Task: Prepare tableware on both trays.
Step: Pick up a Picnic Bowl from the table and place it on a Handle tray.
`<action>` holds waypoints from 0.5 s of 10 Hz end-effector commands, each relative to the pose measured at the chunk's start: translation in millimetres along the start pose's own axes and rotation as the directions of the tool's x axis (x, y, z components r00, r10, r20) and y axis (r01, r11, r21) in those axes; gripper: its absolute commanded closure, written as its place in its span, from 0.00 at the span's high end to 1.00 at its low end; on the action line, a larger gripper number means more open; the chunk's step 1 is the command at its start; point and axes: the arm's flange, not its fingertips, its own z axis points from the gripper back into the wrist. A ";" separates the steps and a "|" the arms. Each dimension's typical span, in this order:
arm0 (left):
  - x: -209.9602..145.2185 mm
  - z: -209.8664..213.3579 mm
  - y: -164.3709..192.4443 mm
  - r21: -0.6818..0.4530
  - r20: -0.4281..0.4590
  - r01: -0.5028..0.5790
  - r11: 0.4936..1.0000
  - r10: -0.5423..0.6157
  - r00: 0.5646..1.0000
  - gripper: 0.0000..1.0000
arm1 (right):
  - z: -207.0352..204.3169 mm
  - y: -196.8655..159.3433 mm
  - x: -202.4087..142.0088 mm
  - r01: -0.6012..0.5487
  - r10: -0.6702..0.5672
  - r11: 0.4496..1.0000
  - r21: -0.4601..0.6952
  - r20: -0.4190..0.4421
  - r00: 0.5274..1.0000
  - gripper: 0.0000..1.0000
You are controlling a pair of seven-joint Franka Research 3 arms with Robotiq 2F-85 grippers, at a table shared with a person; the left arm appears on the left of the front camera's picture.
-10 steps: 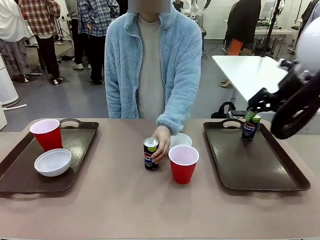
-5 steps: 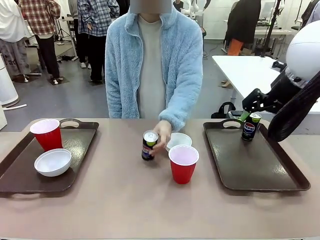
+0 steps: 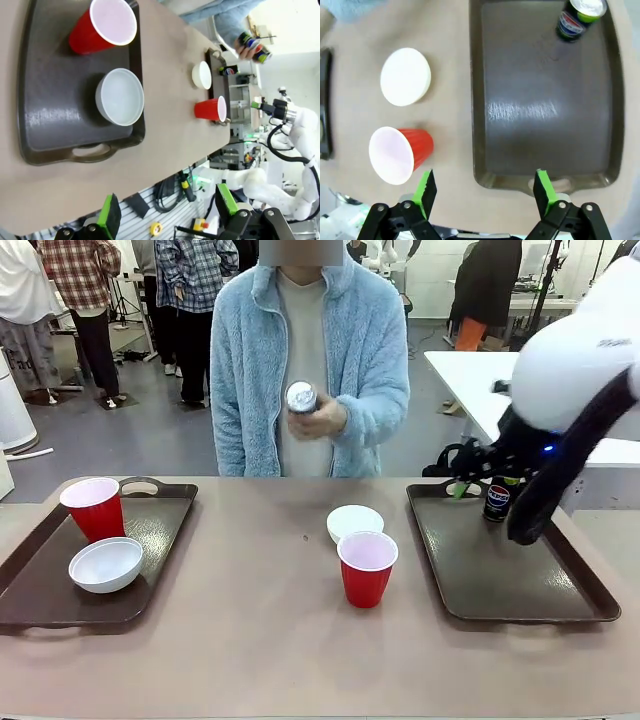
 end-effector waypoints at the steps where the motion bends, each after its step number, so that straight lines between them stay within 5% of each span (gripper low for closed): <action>1: -0.6 0.2 0.3 -0.022 0.008 0.003 1.000 -0.003 1.000 1.00 | -29.1 17.1 32.9 -0.067 0.067 0.997 -0.031 -0.010 0.998 1.00; 5: -0.6 0.2 0.3 -0.022 0.008 0.003 1.000 -0.003 1.000 1.00 | -80.0 60.8 52.8 -0.222 0.221 0.975 -0.008 -0.071 0.973 1.00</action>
